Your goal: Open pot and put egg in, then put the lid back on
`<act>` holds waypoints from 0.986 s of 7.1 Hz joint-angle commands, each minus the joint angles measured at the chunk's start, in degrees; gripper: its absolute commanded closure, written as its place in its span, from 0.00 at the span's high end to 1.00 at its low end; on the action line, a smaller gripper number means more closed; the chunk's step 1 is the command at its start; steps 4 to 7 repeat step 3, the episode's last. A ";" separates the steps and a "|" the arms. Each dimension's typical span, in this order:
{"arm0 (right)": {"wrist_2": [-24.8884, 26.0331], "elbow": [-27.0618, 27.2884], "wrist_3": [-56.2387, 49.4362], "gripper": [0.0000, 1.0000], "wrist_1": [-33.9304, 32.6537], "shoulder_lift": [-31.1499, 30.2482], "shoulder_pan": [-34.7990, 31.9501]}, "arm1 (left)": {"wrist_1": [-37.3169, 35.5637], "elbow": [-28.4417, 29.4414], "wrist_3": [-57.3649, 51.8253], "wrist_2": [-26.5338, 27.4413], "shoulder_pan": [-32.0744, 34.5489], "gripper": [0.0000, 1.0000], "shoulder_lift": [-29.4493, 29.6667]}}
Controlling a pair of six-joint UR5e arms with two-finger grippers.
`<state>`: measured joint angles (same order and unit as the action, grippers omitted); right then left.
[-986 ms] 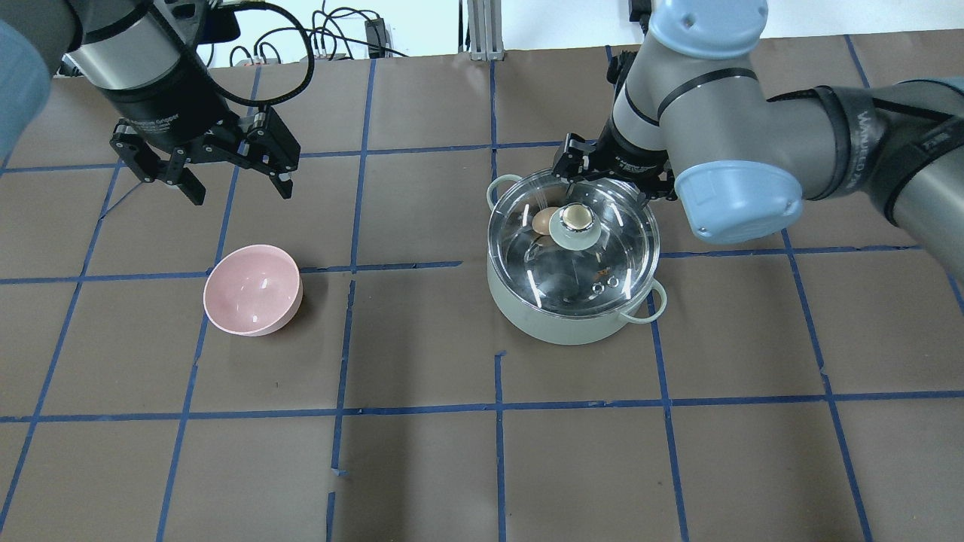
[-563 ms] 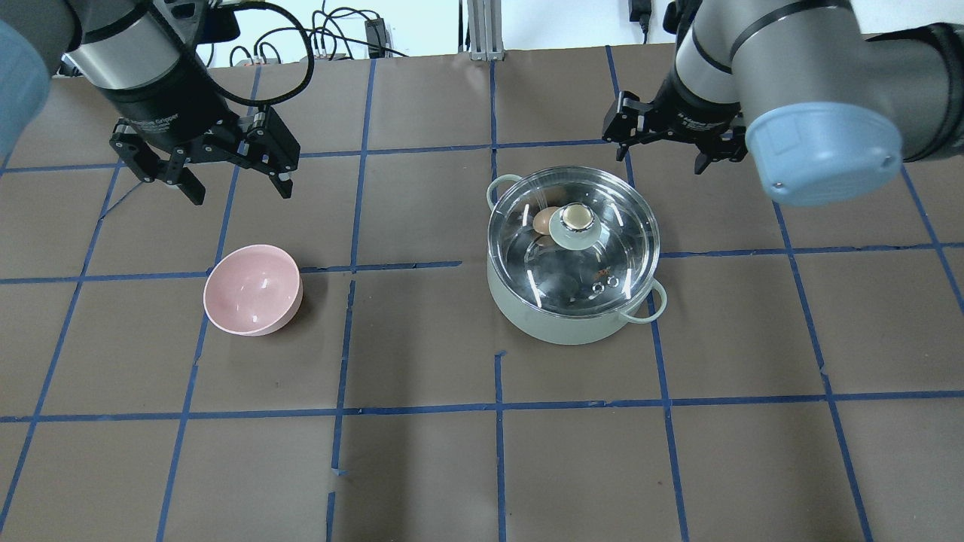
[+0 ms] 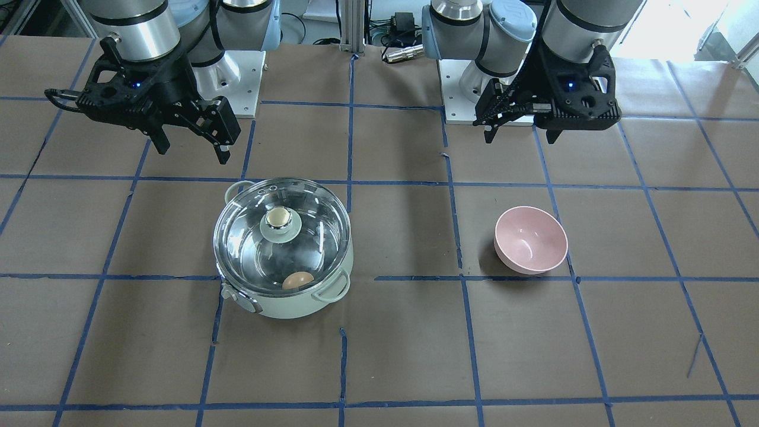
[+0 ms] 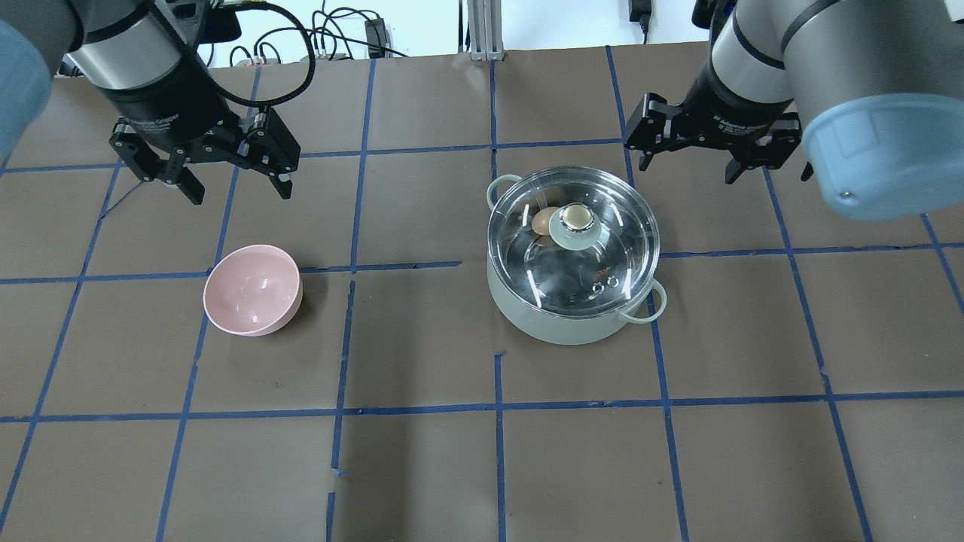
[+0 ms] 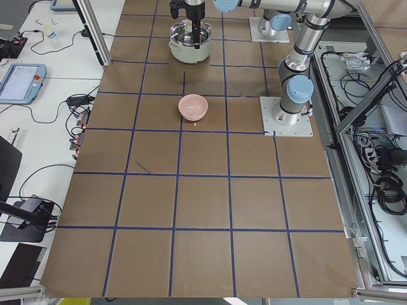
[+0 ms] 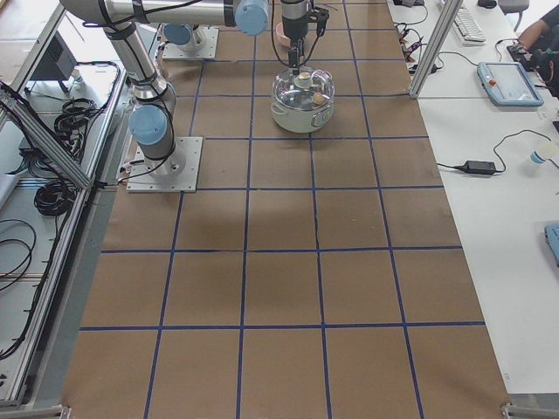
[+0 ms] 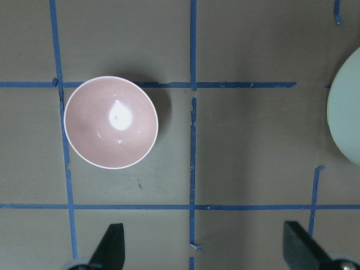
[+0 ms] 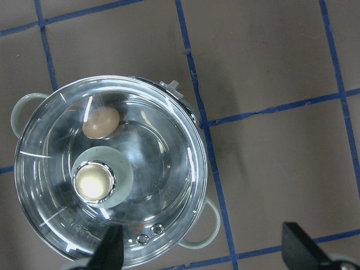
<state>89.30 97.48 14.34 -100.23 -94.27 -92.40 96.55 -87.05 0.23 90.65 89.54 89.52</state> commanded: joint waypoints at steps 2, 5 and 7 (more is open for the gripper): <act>-0.09 0.34 -0.19 1.00 2.15 -1.00 -0.06 | -0.66 -0.14 2.05 -0.12 -0.07 0.99 -0.57; -0.44 0.43 -0.19 1.00 2.15 -0.92 -0.06 | -0.67 -0.23 2.06 -0.12 -0.07 0.99 -0.66; -0.44 0.43 -0.19 1.00 2.15 -0.92 -0.06 | -0.67 -0.23 2.06 -0.12 -0.07 0.99 -0.66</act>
